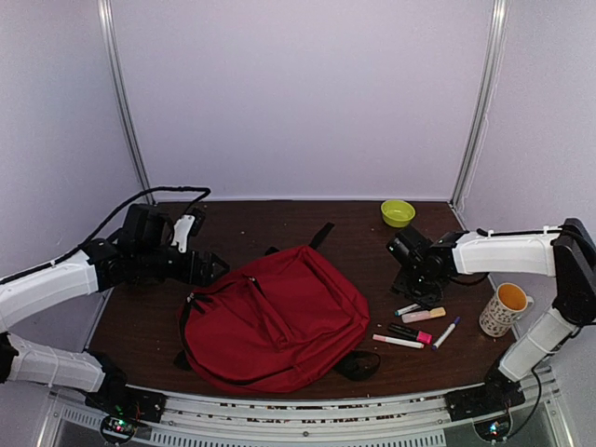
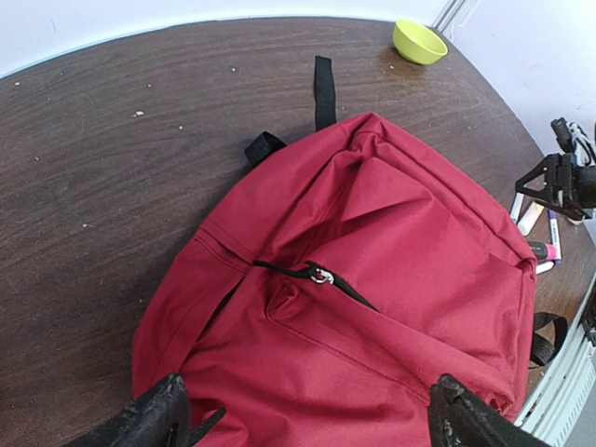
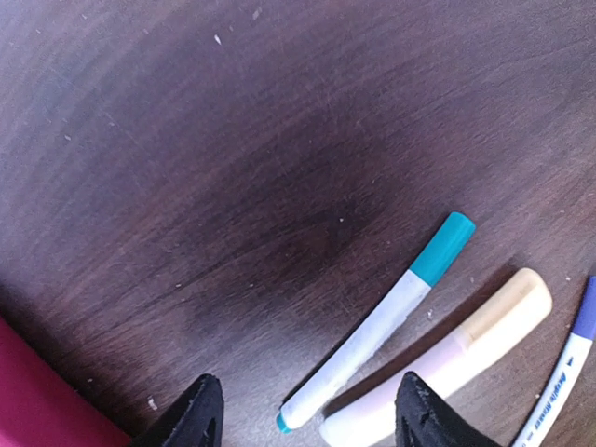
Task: Pack the student bag
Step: Pick up the pen from the center of the board.
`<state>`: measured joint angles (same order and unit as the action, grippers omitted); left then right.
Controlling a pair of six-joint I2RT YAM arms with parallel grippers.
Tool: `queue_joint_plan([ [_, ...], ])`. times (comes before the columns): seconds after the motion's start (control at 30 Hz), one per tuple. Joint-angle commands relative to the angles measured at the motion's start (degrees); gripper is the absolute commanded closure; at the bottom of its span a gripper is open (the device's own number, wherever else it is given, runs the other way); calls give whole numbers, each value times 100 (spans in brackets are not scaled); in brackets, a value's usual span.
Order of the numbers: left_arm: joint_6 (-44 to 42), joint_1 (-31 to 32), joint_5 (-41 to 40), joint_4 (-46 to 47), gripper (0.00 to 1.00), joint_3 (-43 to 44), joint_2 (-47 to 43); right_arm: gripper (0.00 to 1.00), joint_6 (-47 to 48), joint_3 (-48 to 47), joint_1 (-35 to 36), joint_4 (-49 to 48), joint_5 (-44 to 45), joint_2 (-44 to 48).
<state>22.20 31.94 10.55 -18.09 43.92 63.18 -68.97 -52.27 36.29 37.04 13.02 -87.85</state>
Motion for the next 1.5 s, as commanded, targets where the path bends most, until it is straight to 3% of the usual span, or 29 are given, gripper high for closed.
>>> queue_joint_plan([
  [0.0, 13, 22, 119, 148, 10, -70, -137, 38, -15, 128, -130, -321, -229, -317],
  [0.53, -31, 14, 38, 104, 11, -112, -209, 58, 75, 292, -219, -578, -335, -710],
  [0.77, -31, 19, -18, 130, 12, -129, -187, 78, 313, 240, -198, -669, -500, -772],
  [0.97, -31, 22, -52, 130, 13, -129, -193, 86, 599, 56, -48, -612, -522, -938],
  [1.13, -22, 19, -74, 122, 14, -171, -233, 100, 922, -20, 14, -767, -630, -1015],
  [1.47, -22, 16, -81, 87, 17, -191, -275, 100, 1665, -260, 109, -866, -560, -696],
])
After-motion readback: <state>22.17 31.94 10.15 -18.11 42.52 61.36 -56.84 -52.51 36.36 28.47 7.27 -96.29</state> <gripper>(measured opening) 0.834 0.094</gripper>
